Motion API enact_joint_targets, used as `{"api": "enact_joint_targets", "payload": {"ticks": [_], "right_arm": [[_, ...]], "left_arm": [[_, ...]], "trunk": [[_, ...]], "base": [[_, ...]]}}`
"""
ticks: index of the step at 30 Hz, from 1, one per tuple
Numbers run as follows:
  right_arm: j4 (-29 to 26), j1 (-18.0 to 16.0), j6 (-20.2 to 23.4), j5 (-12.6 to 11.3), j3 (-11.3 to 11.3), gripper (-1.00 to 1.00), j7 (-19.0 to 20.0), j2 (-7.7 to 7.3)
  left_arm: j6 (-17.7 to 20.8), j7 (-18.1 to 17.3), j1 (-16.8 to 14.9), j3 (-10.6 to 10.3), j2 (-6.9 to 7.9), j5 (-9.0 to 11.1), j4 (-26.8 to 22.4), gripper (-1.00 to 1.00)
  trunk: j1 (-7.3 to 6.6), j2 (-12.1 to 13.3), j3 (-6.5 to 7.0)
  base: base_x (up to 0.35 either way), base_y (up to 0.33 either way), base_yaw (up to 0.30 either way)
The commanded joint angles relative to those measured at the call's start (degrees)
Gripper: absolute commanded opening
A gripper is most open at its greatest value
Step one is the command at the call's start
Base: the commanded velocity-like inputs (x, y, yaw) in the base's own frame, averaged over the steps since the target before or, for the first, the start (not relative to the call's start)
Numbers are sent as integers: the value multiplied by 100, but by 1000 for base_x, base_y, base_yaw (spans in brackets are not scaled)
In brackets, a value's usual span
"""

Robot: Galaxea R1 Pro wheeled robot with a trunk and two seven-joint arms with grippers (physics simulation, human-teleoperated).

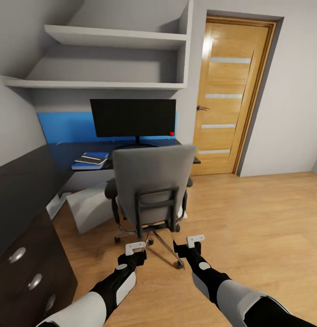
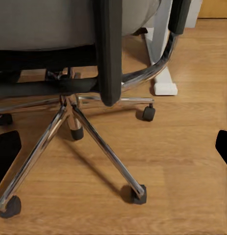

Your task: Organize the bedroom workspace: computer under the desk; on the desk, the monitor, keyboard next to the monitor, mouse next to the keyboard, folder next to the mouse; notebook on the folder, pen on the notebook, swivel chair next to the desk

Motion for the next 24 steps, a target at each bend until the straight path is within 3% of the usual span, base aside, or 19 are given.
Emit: {"api": "enact_joint_targets", "payload": {"ticks": [1,15,24], "right_arm": [[2,-3,-15,-31,50,100,-30,1],[-21,-3,-15,-32,33,100,-43,1],[-1,-4,-216,-66,15,100,-47,-8]], "left_arm": [[-27,36,-5,-49,3,58,3,100],[-16,66,-5,-37,3,80,3,100],[-10,120,-5,95,11,98,-6,100]], "trunk": [[-5,-3,-5],[-312,559,246],[-510,920,408]], "base": [[-335,-104,0],[-326,-22,0],[-41,0,0]]}}
